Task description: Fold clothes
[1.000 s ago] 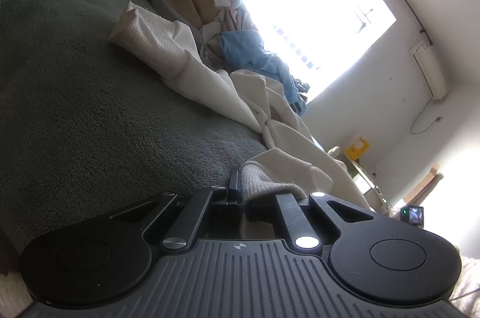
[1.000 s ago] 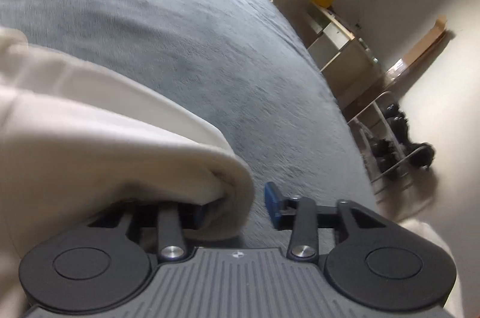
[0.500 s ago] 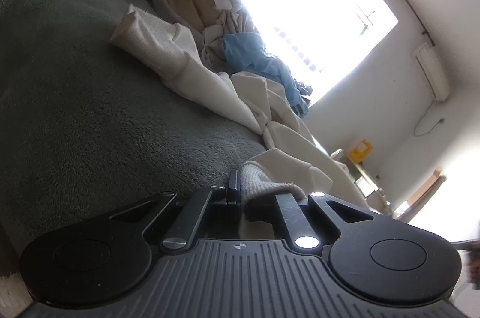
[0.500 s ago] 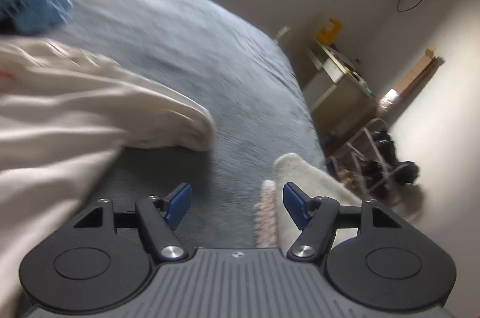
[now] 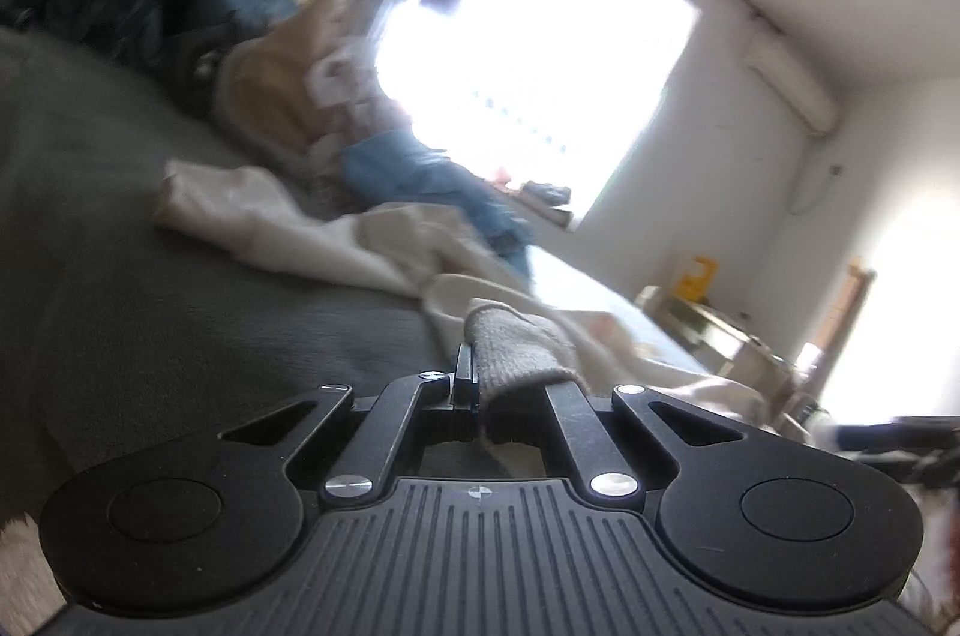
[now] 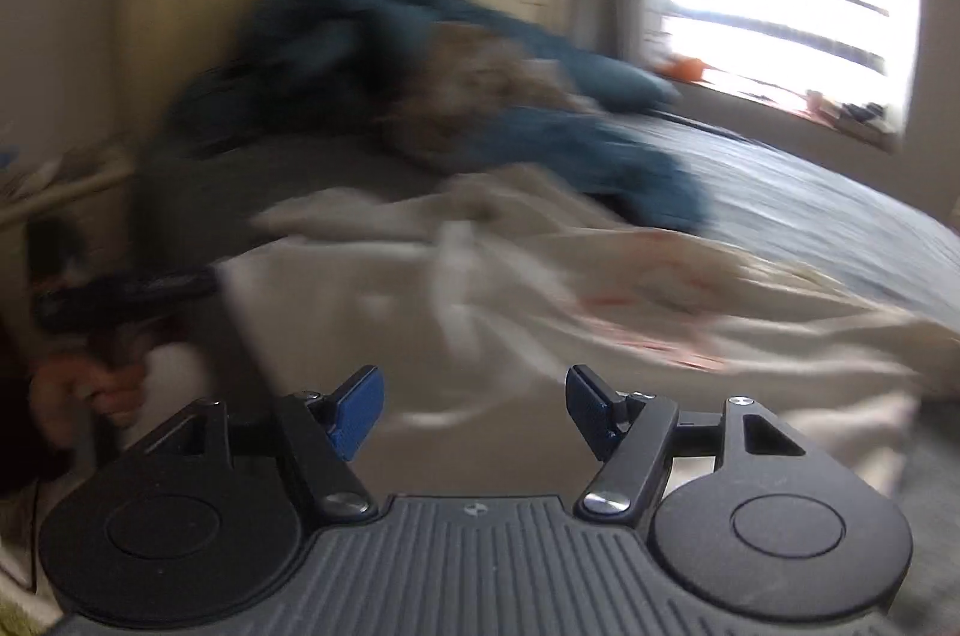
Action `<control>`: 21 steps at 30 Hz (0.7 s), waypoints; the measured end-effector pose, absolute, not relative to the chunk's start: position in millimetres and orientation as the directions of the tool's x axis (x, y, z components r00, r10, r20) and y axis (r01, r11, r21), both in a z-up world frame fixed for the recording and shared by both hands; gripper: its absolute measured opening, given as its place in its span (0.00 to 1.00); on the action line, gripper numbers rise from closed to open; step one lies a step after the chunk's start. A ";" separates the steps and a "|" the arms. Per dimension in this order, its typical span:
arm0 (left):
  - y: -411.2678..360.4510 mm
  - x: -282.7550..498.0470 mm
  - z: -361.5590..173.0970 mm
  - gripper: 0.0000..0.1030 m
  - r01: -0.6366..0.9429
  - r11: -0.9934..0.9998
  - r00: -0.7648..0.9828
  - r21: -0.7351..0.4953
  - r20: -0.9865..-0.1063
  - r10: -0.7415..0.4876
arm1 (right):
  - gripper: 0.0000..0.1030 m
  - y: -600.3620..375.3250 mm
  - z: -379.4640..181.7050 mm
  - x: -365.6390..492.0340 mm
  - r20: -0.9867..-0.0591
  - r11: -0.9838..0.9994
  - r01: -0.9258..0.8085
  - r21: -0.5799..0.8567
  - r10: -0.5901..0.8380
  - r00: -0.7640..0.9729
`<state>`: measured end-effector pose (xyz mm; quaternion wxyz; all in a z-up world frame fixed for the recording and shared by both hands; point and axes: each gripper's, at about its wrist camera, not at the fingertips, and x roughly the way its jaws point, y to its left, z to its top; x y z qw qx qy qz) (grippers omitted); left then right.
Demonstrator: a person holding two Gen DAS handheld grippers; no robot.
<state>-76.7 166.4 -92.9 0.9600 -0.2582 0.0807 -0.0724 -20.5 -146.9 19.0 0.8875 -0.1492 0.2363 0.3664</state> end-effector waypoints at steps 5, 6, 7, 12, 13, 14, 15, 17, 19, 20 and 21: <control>165.6 -90.8 -85.5 0.00 0.162 0.800 0.967 -0.578 -0.070 -0.246 | 0.68 -64.2 -23.9 -47.2 -0.562 0.507 -0.822 -0.260 0.613 0.555; 167.4 -90.7 -88.8 0.00 0.163 0.790 0.965 -0.591 -0.071 -0.253 | 0.68 -56.7 -26.6 -46.8 -0.572 0.485 -0.833 -0.265 0.616 0.541; 168.7 -89.9 -94.0 0.00 0.160 0.786 0.963 -0.597 -0.080 -0.257 | 0.68 -58.8 -20.1 -39.3 -0.567 0.494 -0.838 -0.231 0.632 0.528; 172.2 -76.2 -134.5 0.00 0.101 0.805 0.938 -0.584 -0.214 -0.273 | 0.68 -70.9 16.8 3.5 -0.524 0.546 -0.835 -0.061 0.695 0.493; 174.6 -74.1 -141.3 0.00 0.100 0.785 0.931 -0.611 -0.221 -0.291 | 0.68 -71.2 27.9 16.9 -0.512 0.573 -0.818 -0.055 0.687 0.516; 175.7 -71.6 -147.1 0.00 0.099 0.773 0.925 -0.627 -0.229 -0.304 | 0.68 -70.8 38.7 30.3 -0.500 0.599 -0.799 -0.051 0.677 0.539; 175.5 -69.2 -150.8 0.00 0.099 0.771 0.921 -0.629 -0.235 -0.310 | 0.68 -64.9 47.4 44.2 -0.498 0.618 -0.783 -0.072 0.658 0.565; 174.5 -65.6 -154.9 0.00 0.103 0.773 0.919 -0.625 -0.238 -0.314 | 0.68 -45.8 57.5 74.8 -0.502 0.634 -0.760 -0.140 0.616 0.607; 175.1 -62.8 -157.6 0.00 0.110 0.767 0.918 -0.632 -0.231 -0.321 | 0.67 -14.1 57.9 110.4 -0.519 0.624 -0.759 -0.187 0.593 0.615; 175.5 -61.5 -158.9 0.00 0.113 0.764 0.918 -0.635 -0.228 -0.325 | 0.66 4.2 54.8 128.9 -0.529 0.619 -0.758 -0.206 0.582 0.618; 176.1 -60.3 -159.9 0.00 0.116 0.758 0.917 -0.642 -0.223 -0.330 | 0.65 22.0 49.5 146.7 -0.541 0.605 -0.761 -0.233 0.569 0.619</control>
